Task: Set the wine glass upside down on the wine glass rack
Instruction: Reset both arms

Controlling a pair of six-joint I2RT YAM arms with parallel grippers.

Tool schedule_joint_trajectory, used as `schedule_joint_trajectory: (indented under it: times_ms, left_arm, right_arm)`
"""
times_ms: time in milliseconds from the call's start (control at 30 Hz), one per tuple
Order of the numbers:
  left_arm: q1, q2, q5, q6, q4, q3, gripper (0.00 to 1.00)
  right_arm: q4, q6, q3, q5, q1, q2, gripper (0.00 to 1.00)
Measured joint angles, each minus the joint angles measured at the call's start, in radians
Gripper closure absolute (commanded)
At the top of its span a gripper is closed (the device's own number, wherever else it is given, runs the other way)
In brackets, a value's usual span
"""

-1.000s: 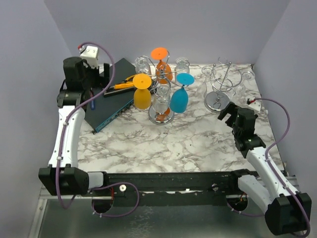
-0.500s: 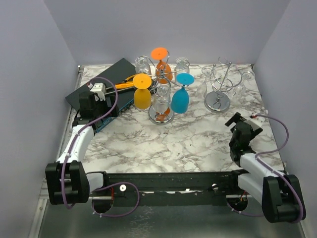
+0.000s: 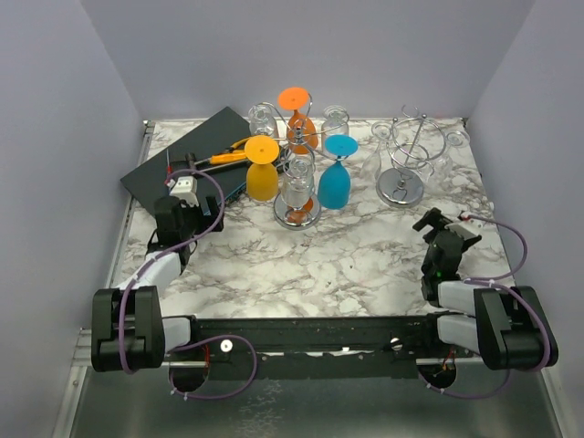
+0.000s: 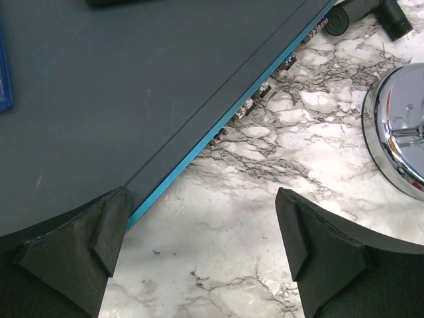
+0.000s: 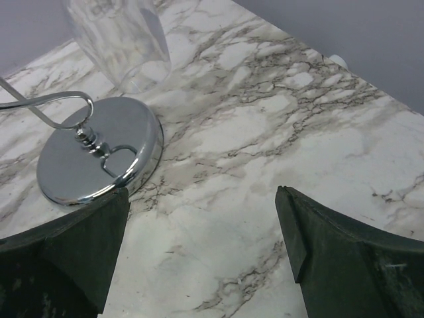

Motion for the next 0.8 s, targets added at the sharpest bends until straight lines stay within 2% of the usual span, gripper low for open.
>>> schedule_joint_trajectory:
  times_ms: [367, 533, 800]
  left_arm:
    - [0.0, 0.05, 0.0, 0.01, 0.448, -0.194, 0.01]
    - [0.0, 0.158, -0.01, 0.031, 0.663, -0.248, 0.01]
    - [0.0, 0.356, -0.034, 0.027, 0.941, -0.253, 0.01]
  right_arm:
    - [0.151, -0.105, 0.037, -0.121, -0.018, 0.123, 0.0]
    - [0.203, -0.167, 0.077, -0.232, -0.044, 0.2, 0.0]
    - [0.319, -0.196, 0.081, -0.331, -0.087, 0.316, 0.0]
